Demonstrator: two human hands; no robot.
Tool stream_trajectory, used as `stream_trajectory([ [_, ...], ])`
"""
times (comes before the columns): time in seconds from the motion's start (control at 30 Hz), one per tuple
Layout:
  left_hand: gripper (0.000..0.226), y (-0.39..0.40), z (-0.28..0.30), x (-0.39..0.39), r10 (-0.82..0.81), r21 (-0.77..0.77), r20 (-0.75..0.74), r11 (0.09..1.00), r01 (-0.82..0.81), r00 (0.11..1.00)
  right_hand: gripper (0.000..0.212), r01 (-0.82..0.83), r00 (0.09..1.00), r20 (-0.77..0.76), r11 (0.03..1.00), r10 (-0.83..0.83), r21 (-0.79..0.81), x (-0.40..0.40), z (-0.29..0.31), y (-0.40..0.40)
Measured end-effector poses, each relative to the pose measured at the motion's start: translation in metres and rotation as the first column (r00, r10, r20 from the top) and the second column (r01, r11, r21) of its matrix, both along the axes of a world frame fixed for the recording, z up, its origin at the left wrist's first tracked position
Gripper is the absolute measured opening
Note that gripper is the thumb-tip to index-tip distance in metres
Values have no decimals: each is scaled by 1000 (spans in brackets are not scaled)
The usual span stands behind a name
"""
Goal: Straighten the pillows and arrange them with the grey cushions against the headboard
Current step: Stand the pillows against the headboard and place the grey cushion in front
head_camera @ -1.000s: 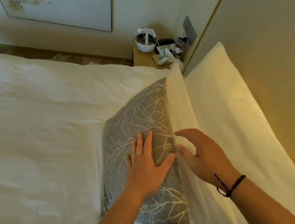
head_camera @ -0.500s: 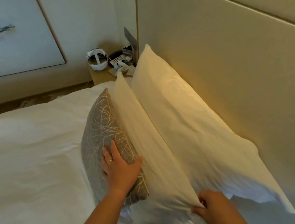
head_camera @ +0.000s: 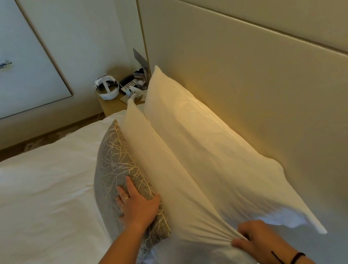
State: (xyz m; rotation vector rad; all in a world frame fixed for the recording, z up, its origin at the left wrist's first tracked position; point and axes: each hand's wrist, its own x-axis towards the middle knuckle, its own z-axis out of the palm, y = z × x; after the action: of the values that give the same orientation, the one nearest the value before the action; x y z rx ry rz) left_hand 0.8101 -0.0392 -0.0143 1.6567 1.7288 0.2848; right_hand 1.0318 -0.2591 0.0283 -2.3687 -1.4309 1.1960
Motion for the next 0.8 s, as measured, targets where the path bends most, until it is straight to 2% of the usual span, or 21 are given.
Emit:
stream_trajectory([
  [0.1, 112, -2, 7, 1, 6, 32, -1, 999, -6, 1000, 35, -62, 996, 61, 998, 61, 11, 0, 13, -2],
  [0.17, 108, -4, 16, 10, -45, 116, -33, 992, 48, 998, 22, -62, 992, 113, 995, 53, 80, 4, 28, -7],
  [0.27, 97, -7, 37, 44, -264, 284, -71, 919, 273, 962, 21, 61, 963, 235, 953, -136, 298, 21, 55, -18],
  [0.33, 88, -11, 52, 76, -422, 348, -66, 839, 417, 904, 32, 69, 879, 408, 912, -247, 405, 36, 67, -28],
  [0.4, 80, -18, 63, 110, -555, 376, -71, 754, 538, 829, 51, 93, 796, 534, 929, -286, 359, 53, 70, -41],
  [0.47, 78, -27, 65, 139, -647, 352, -91, 690, 632, 757, 56, 163, 773, 581, 965, -253, 204, 65, 67, -53],
  [0.6, 79, -43, 56, 173, -736, 231, -225, 596, 769, 639, 23, 127, 769, 630, 992, -111, 20, 71, 57, -68],
  [0.73, 78, -51, 48, 182, -765, 151, -236, 580, 801, 599, 6, 169, 703, 693, 984, -160, 56, 81, 67, -86],
  [0.8, 78, -52, 48, 183, -766, 133, -221, 590, 796, 604, 10, 206, 700, 688, 977, -190, 61, 83, 67, -96],
])
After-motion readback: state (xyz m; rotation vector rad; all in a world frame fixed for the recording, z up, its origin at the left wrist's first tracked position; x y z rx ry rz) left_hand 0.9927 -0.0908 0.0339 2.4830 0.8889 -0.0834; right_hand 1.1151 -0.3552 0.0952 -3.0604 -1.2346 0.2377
